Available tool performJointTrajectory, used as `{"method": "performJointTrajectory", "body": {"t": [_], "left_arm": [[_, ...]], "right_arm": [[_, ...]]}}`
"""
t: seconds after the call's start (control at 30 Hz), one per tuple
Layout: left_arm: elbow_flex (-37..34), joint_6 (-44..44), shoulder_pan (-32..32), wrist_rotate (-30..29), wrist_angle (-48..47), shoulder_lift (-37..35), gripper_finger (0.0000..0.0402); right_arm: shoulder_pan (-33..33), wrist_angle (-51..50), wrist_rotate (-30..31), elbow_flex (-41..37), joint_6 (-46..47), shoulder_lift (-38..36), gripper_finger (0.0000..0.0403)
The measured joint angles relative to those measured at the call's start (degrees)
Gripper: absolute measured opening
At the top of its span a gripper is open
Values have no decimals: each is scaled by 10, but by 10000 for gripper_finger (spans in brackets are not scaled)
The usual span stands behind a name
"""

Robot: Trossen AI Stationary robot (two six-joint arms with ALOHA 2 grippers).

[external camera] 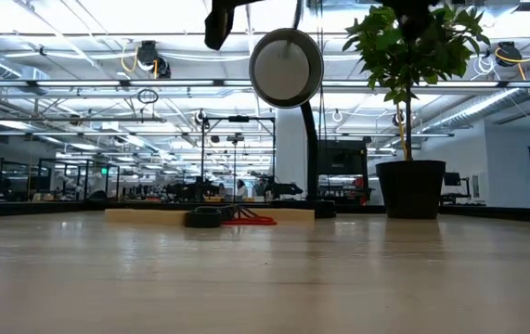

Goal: Pick and place rubber bands into bin
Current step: Put the violet rubber band into the yellow bin

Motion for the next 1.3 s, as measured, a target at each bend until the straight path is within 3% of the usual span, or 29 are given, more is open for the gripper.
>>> {"method": "performJointTrajectory", "body": {"t": [0.37,0.5,0.83,1.0,1.2,1.3], "left_arm": [[0,19,0,-5,17,0,4],[0,35,0,-5,34,0,3],[0,45,3,-5,46,0,4],[0,54,3,-5,49,0,4],[0,59,7,-5,59,0,16],[0,58,10,-5,58,0,22]], "right_arm": [[-36,187,-2,0,5,120,165],[-48,241,-36,0,17,150,165],[-65,285,-47,0,17,189,156],[-65,286,-47,0,17,189,111],[-65,286,-47,0,14,189,17],[-65,285,-47,0,8,188,8]]}}
